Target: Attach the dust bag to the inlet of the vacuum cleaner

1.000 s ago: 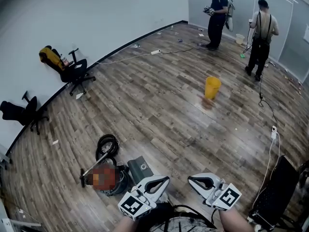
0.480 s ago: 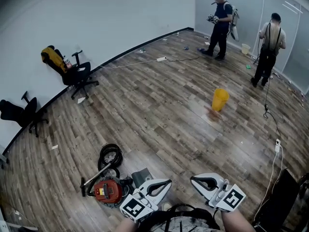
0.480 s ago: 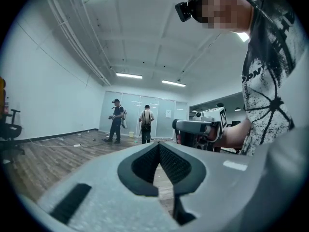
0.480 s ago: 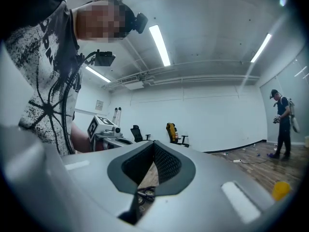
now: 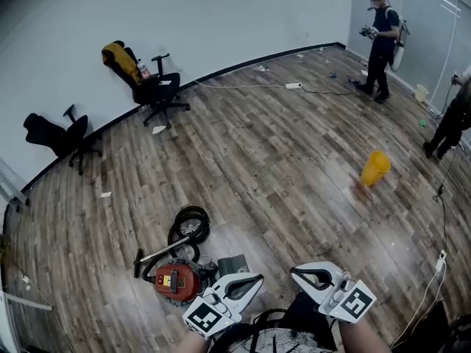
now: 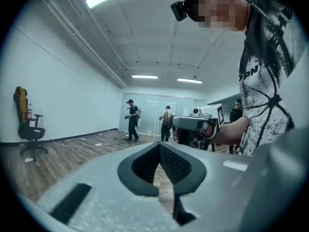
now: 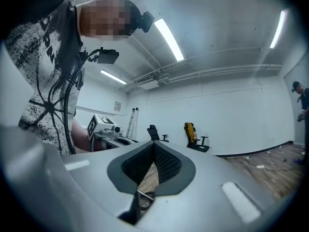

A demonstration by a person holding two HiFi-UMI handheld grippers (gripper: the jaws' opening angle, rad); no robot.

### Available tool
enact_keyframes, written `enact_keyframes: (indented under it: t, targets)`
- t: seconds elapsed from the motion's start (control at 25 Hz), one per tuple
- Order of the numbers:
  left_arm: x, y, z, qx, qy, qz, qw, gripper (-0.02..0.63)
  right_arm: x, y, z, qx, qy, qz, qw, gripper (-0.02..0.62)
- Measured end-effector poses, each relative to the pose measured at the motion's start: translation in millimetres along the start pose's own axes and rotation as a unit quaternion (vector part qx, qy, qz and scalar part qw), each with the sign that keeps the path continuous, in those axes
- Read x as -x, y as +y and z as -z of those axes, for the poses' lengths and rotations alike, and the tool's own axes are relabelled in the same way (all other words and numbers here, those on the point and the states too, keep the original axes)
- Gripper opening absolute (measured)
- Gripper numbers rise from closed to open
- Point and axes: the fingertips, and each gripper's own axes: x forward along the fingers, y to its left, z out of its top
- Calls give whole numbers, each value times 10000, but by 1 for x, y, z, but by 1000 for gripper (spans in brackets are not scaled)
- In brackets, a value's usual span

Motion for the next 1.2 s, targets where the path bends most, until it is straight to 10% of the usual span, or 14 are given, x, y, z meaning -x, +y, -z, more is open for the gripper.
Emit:
enact_keyframes:
  t: [0.28,0.68,1.2]
  targets:
    - [-7,82,2,85,55,-1448,9894,3,-81,-61,16,-125,-105,-1591,9871,5]
    - [-48,160,-5,500,-262,-3040,9510,3,-135,-128,26,-290,15,-3332,9424,5]
    - [41,164,-8,561,278,-5171,8537,3,-204,-56,33,-727,200,-5513,8309,5]
